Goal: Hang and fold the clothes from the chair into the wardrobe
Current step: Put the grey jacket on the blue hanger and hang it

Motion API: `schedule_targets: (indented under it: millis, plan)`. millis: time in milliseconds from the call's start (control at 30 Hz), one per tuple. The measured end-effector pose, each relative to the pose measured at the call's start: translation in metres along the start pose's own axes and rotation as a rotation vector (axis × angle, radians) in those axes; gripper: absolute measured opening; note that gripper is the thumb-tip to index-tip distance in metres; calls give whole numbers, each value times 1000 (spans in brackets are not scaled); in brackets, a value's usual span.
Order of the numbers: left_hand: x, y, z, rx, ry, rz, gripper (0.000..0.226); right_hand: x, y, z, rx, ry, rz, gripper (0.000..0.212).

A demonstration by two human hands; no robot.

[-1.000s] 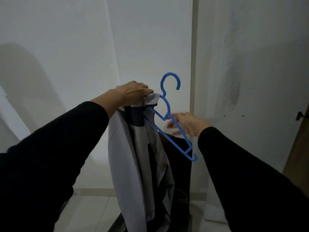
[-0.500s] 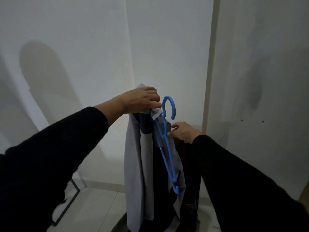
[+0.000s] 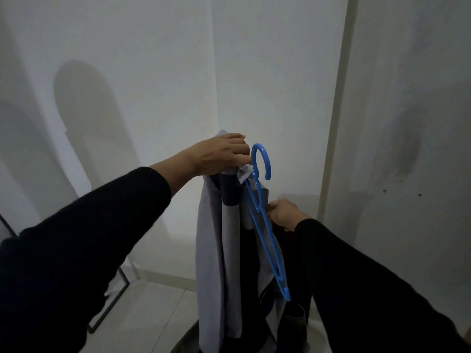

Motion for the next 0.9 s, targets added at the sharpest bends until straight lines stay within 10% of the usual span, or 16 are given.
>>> schedule_targets:
  millis: [400,700,900]
  plan:
    - [19,-35,-36,534,527,-106,22,9,56,1,-329,211,124,15]
    - [26,-36,-31,432,665,-49,16,30,89,-31,37,226,-44,28]
    - [23,-26,-25,373,608,58,19,10,87,-23,-196,19,-419,15]
Point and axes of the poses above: each hand's wrist, its own z-axis towards the middle knuckle, its own y-axis out of the back of the hand, x = y × z, the point moved 4 cm from there along z, towards the middle knuckle, and after that the axes turned 2 degrees about -z, right-handed, at the moved point
